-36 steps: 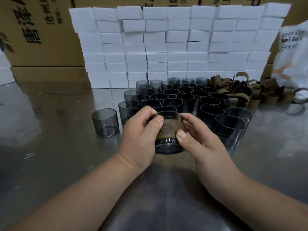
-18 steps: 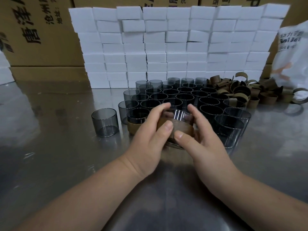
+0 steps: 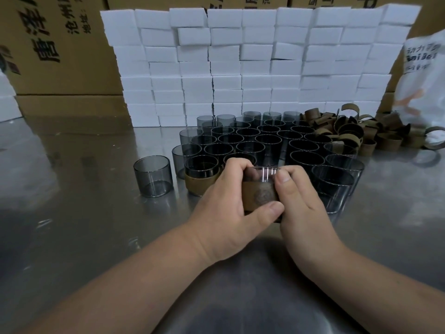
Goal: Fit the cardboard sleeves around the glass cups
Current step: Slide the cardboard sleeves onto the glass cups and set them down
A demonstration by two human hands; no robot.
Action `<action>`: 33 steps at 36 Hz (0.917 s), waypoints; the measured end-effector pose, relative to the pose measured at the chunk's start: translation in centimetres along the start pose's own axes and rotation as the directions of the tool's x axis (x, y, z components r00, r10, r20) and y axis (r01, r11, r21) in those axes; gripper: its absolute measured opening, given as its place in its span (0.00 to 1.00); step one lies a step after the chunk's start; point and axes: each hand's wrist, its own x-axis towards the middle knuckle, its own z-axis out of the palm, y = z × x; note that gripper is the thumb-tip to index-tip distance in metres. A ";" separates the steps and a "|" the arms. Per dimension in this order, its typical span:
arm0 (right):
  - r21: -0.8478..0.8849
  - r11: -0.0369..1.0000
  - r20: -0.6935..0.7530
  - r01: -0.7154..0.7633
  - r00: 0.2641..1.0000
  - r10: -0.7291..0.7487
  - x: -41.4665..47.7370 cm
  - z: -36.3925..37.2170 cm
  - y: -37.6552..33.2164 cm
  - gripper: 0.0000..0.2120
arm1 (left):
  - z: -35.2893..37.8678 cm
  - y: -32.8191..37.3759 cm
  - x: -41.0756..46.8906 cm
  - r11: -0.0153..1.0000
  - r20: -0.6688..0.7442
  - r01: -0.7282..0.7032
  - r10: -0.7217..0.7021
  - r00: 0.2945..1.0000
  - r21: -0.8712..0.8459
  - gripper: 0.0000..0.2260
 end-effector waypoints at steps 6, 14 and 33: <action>-0.027 1.000 -0.005 -0.015 1.000 0.015 -0.1 0.2 0.0 0.20 | 0.2 -0.2 0.0 0.998 -0.050 -0.026 0.029 0.998 0.055 0.22; -0.056 0.998 -0.013 -0.009 1.000 0.008 -0.2 0.4 0.0 0.17 | 0.2 -0.1 0.1 0.993 -0.088 -0.110 0.112 0.990 0.030 0.19; -0.121 0.991 -0.010 0.063 0.998 -0.065 -0.5 0.3 0.0 0.16 | 0.1 -0.3 0.1 0.977 -0.125 -0.212 0.212 0.969 0.011 0.13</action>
